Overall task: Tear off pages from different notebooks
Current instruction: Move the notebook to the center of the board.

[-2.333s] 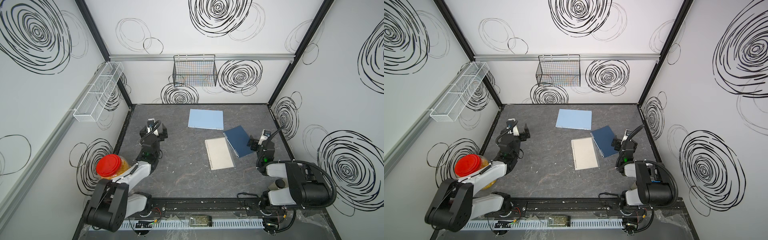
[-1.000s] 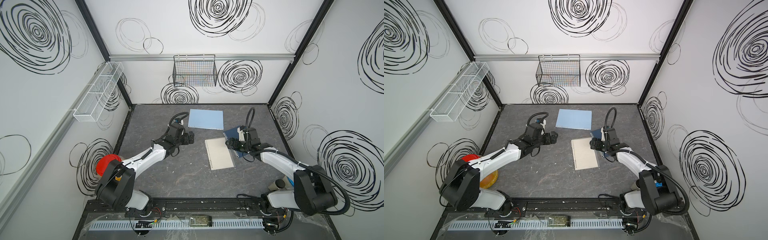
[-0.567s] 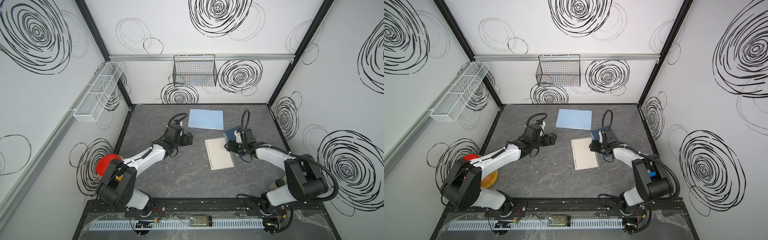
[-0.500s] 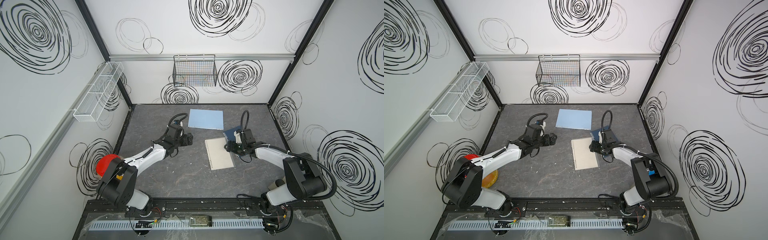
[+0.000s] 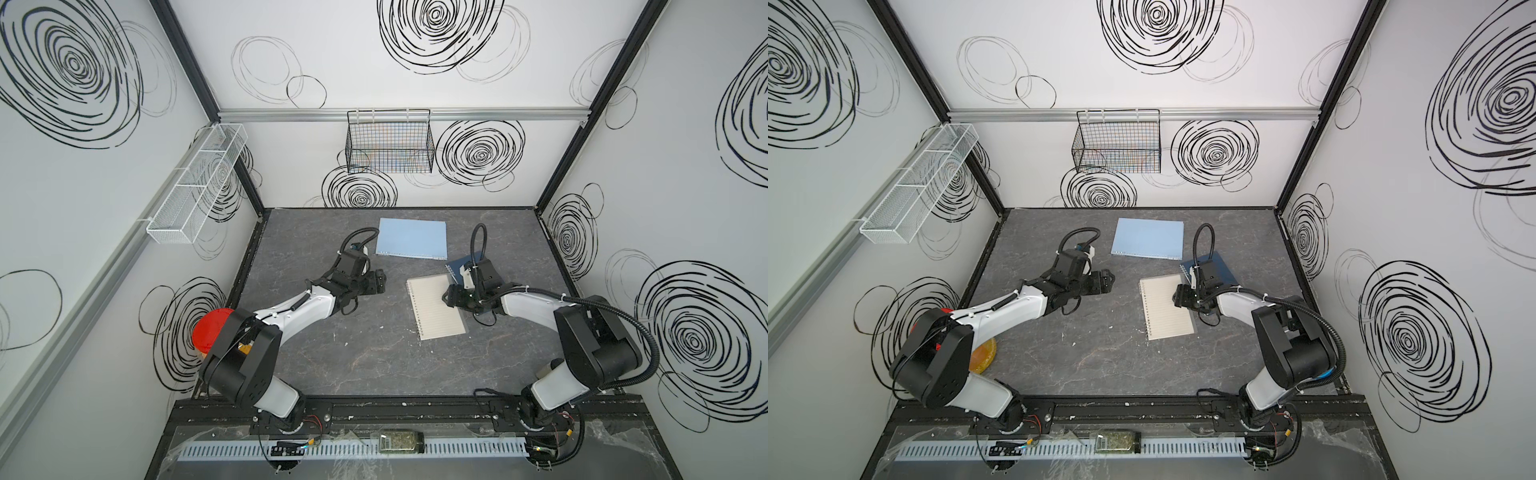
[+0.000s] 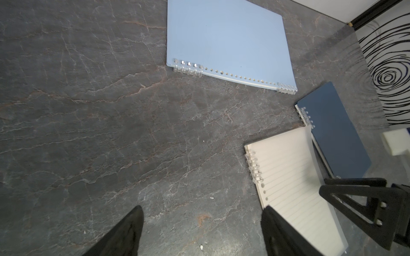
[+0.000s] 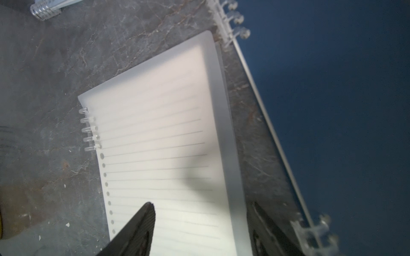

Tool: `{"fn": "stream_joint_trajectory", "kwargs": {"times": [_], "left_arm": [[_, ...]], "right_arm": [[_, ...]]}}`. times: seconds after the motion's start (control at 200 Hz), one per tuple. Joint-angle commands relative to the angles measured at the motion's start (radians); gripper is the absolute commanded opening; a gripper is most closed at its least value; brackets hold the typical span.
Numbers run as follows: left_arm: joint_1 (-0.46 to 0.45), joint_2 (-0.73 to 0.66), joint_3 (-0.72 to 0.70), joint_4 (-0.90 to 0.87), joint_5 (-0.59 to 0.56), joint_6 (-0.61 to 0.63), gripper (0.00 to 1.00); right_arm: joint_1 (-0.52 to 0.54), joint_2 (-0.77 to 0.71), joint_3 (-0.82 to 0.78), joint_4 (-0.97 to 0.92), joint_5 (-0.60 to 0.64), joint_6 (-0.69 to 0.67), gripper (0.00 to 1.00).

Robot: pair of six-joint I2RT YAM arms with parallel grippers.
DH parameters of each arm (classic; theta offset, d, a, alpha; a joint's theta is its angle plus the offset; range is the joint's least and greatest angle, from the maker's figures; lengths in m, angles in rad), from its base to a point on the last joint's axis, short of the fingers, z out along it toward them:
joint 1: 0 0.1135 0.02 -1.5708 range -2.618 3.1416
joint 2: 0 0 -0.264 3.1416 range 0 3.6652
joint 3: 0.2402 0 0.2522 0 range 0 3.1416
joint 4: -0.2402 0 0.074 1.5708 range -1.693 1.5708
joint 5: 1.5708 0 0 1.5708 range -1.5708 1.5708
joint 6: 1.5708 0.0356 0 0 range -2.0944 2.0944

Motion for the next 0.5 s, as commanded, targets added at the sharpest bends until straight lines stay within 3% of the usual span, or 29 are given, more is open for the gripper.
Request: {"fn": "stream_joint_trajectory", "kwargs": {"times": [0.0, 0.205, 0.495], "left_arm": [[-0.004, 0.013, -0.020, 0.007, 0.015, -0.009, 0.85], [-0.003, 0.019, -0.048, -0.008, 0.004, -0.008, 0.84], [-0.060, 0.056, -0.100, 0.026, 0.055, -0.032, 0.79]], "right_arm": [[0.042, 0.042, 0.021, 0.024, -0.032, 0.037, 0.68], [0.136, 0.109, 0.099, 0.066, -0.066, 0.083, 0.67], [0.139, 0.121, 0.119, 0.069, -0.046, 0.090, 0.68]]}}
